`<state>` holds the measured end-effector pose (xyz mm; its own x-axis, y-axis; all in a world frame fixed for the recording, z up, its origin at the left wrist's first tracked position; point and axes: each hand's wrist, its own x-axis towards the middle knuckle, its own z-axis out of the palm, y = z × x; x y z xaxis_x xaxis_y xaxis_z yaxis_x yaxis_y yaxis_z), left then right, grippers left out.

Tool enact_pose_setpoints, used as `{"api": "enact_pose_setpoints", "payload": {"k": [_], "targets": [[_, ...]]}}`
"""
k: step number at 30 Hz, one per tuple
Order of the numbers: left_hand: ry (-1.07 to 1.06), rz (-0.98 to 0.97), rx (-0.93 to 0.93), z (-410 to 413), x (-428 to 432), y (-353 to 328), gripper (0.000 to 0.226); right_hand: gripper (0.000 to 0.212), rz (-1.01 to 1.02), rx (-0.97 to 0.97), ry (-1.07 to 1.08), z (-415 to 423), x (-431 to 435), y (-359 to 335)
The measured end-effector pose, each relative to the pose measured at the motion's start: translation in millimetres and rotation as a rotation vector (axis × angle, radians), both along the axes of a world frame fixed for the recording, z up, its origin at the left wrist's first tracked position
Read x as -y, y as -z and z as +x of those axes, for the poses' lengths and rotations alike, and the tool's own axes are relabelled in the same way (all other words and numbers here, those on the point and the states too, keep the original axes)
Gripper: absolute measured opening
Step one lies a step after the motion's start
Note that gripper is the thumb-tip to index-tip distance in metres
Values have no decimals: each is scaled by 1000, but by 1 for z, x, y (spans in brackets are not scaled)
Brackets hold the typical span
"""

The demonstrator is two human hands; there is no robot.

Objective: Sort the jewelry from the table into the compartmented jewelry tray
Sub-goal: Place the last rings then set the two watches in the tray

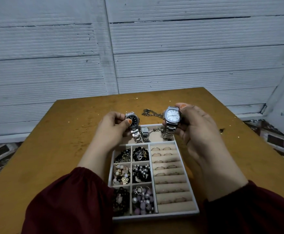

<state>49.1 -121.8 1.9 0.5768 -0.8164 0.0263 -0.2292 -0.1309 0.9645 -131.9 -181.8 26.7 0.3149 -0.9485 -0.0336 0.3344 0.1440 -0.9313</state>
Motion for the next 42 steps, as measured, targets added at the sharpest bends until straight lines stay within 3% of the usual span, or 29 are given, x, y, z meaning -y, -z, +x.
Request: {"api": "enact_pose_setpoints", "payload": {"k": [13, 26, 34, 42], "targets": [[53, 85, -69, -1, -1, -3, 16, 14, -2, 7, 2, -1, 0, 0], [12, 48, -142, 0, -1, -5, 10, 12, -3, -5, 1, -1, 1, 0], [29, 132, -28, 1, 3, -2, 7, 12, -13, -18, -4, -2, 1, 0], [-3, 171, 68, -5, 7, 4, 24, 12, -12, -29, 7, -1, 1, 0]]}}
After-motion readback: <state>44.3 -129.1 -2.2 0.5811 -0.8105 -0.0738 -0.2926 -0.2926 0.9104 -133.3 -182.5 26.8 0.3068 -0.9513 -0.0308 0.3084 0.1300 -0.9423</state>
